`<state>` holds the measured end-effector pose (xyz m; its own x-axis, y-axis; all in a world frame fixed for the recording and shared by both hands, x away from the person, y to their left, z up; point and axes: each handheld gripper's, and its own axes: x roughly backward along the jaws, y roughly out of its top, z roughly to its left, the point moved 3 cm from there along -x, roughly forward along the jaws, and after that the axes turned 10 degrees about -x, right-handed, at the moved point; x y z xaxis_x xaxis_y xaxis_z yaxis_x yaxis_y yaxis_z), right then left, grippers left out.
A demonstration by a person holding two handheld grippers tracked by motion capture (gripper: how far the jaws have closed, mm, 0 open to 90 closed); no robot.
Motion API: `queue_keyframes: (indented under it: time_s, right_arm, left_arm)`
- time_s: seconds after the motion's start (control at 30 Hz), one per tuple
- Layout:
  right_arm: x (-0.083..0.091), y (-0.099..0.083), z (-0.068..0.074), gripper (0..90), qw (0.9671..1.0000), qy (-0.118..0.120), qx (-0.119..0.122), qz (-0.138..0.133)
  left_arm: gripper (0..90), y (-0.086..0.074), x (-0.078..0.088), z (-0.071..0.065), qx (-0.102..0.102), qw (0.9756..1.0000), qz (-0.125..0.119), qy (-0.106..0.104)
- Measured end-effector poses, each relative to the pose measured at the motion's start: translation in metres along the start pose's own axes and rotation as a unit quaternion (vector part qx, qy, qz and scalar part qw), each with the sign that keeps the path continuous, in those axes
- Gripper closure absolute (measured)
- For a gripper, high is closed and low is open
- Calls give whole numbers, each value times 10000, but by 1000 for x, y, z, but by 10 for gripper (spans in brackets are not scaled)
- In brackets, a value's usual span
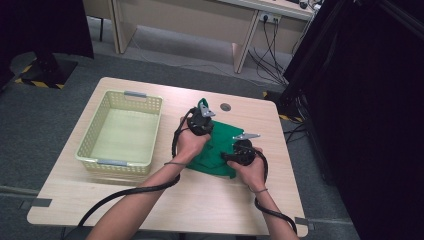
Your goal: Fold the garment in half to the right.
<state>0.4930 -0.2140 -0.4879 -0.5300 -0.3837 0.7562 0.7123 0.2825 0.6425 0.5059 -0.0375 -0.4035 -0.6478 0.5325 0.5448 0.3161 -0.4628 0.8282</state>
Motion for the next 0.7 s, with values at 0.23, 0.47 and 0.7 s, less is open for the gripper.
queue_keyframes:
  time_s: [0.23,0.47,0.7]
  right_arm:
    - [8,5,-2,412,9999,105,-88,2]
    - [28,9,-21,492,9993,-29,-322,-198]
    - [15,4,-11,581,10000,6,-67,-45]
  left_arm:
    - [878,-1,1,2,6,10000,17,13]
    - [877,-1,1,3,24,10000,12,53]
    - [877,-1,1,3,4,10000,34,37]
